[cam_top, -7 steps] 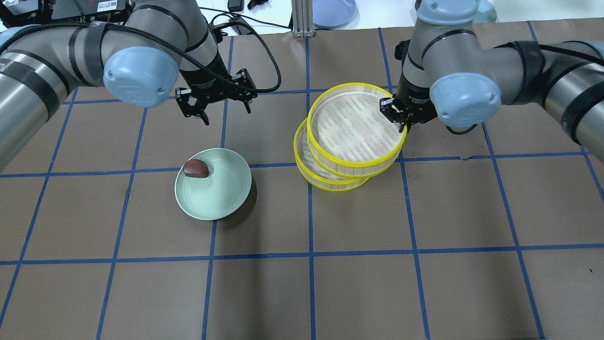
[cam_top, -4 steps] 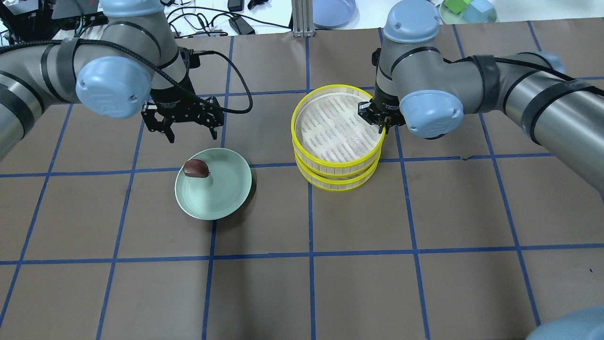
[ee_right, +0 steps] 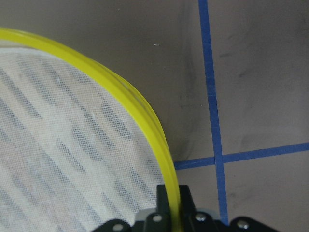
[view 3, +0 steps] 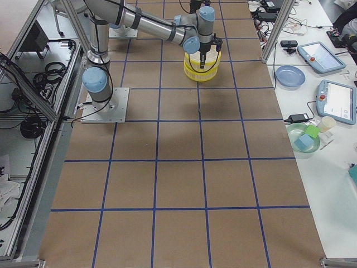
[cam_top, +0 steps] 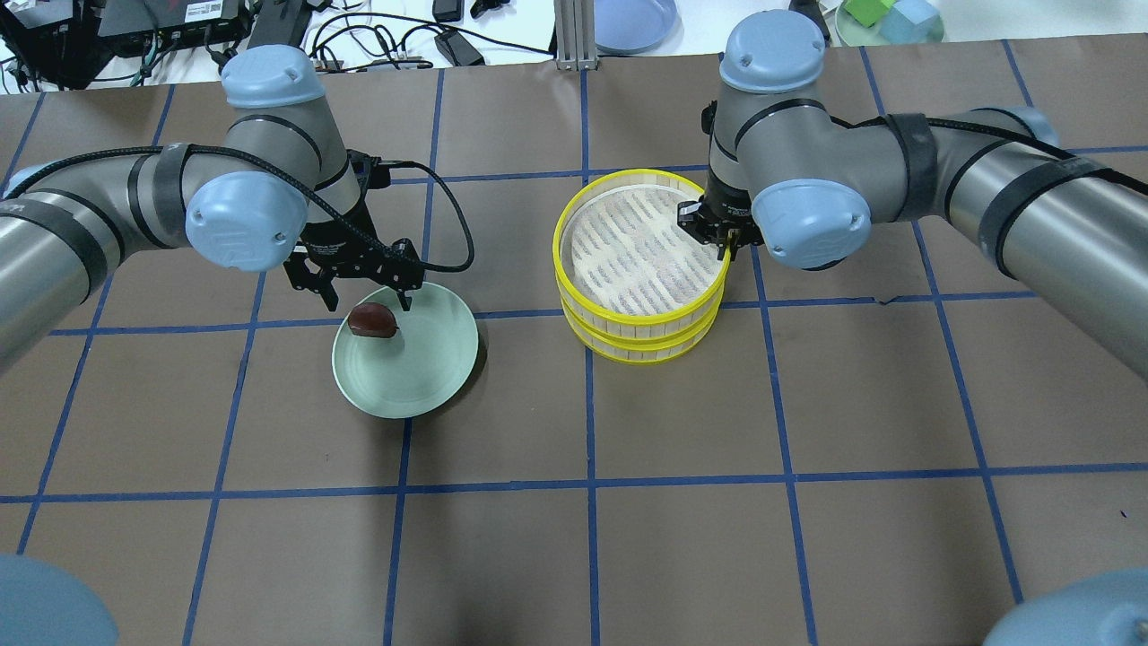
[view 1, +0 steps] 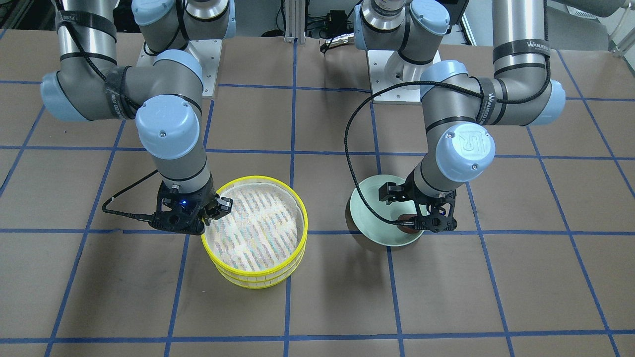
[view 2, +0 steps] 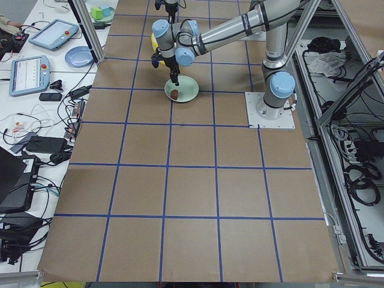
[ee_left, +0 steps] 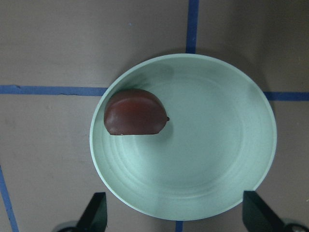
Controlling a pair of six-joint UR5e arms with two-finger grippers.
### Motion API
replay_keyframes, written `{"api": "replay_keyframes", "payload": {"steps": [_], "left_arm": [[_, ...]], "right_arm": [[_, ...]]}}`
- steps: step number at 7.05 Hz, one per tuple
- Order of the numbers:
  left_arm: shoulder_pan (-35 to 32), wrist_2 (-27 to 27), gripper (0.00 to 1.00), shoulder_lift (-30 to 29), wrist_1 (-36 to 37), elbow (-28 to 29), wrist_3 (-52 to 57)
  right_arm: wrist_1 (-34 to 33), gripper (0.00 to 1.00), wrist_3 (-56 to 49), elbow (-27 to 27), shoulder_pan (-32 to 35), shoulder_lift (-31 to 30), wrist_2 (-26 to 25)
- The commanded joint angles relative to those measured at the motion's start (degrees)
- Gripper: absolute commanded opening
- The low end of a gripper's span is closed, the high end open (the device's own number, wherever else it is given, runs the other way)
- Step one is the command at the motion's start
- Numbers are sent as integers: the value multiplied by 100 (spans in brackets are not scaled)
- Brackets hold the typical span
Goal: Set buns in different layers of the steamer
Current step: 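Lower the left gripper and grasp the dark red bun while the right gripper rises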
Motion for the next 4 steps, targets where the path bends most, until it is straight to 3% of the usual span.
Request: {"api": "replay_keyframes", "payload": {"steps": [1,2,4], "left_arm": [[54,2,99,-306,527,52,311],[63,11,99,-437,695,53,433],[63,29,99,-588,793,53,522]], "right_arm": [[31,0,-3,24,5,4,-63],[31,11,-12,77,5,12,-72],[31,14,-21,77,5,12,-72]]}}
